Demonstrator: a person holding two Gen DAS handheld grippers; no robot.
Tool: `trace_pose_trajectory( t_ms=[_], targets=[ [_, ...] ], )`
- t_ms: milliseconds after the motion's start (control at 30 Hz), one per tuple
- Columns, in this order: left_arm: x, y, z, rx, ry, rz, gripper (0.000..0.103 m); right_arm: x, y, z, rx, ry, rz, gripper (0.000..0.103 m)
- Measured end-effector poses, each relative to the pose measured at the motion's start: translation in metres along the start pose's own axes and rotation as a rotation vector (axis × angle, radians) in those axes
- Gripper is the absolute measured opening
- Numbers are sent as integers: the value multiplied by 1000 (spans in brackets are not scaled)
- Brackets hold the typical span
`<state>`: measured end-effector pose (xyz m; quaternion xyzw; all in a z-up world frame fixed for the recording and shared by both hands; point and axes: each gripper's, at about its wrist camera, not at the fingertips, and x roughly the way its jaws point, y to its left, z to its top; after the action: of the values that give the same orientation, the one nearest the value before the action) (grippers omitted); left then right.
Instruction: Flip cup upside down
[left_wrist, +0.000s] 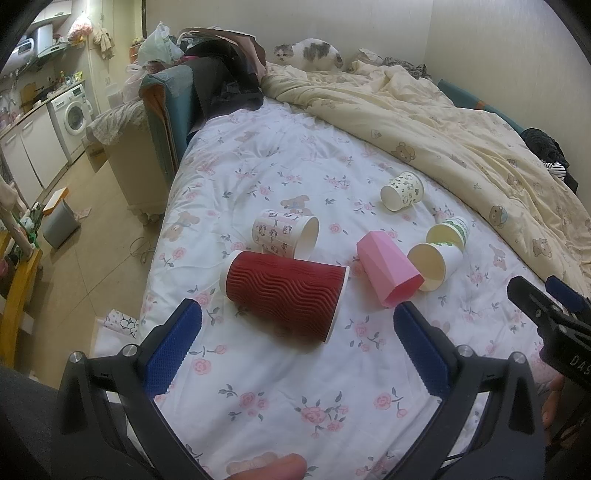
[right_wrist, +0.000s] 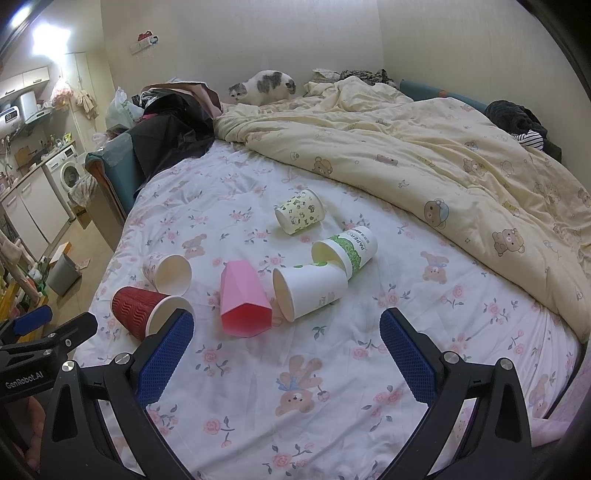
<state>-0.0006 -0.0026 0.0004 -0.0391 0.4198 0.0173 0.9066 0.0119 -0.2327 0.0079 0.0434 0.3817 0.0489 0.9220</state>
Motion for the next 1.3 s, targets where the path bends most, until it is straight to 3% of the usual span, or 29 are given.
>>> trace_pose_trajectory(
  t_ms=[1300],
  targets=[
    [-4,-2,4,-13,-14,-3,103,0,7,-3,-14,4,18,103]
  ],
)
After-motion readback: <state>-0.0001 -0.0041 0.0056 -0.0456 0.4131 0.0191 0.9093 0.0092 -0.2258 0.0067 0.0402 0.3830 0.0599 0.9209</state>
